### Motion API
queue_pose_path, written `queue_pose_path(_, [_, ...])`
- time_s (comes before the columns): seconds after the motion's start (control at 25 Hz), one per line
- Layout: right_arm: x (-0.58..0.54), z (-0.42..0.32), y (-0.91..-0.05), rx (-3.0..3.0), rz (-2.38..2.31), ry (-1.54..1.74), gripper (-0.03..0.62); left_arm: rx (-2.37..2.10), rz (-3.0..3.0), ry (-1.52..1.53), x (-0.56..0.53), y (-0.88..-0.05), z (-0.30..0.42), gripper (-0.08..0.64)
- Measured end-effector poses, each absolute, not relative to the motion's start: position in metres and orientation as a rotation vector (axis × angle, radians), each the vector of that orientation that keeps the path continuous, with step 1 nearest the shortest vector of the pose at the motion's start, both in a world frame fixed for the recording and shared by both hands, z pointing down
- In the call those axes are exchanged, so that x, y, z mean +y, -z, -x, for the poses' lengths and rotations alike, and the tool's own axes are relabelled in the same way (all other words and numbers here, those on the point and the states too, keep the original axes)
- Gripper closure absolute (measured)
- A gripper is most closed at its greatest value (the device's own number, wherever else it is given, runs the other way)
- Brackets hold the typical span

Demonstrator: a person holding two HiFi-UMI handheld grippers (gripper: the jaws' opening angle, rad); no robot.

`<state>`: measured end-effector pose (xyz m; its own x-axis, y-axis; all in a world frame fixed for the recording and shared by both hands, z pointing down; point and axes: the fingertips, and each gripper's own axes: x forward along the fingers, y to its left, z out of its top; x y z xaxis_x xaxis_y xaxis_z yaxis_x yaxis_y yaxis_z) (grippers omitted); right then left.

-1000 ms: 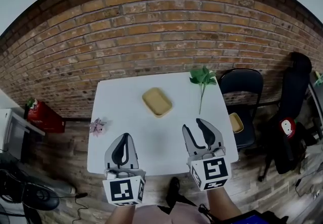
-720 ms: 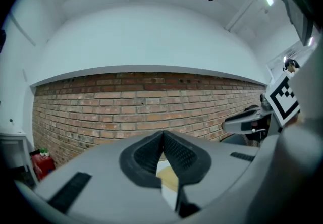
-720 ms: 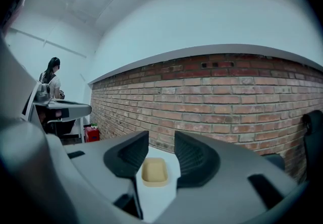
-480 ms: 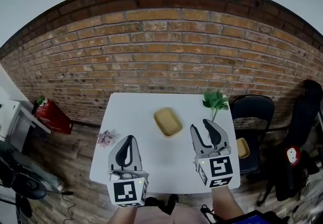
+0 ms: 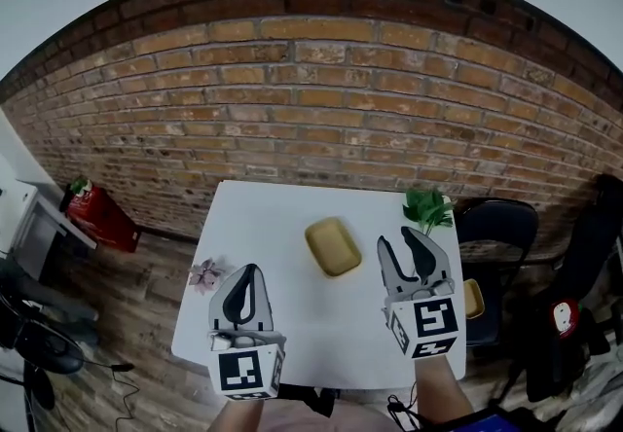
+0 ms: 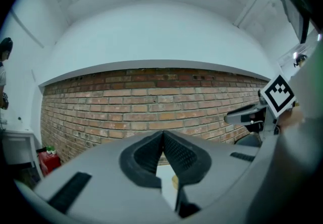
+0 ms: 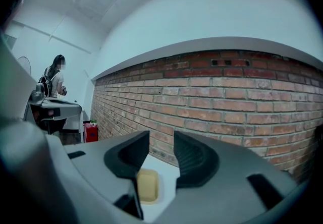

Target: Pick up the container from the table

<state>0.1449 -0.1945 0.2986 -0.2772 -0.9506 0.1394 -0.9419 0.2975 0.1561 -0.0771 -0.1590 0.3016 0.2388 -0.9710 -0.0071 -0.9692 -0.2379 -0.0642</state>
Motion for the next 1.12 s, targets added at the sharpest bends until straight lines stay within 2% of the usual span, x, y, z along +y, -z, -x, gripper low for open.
queue_pose_path(1.12, [-0.294, -0.131, -0.466, -2.227, -1.508, -0.299, 0.442, 2.001, 2.555, 0.307, -0.257, -0.399, 0.086, 0.551])
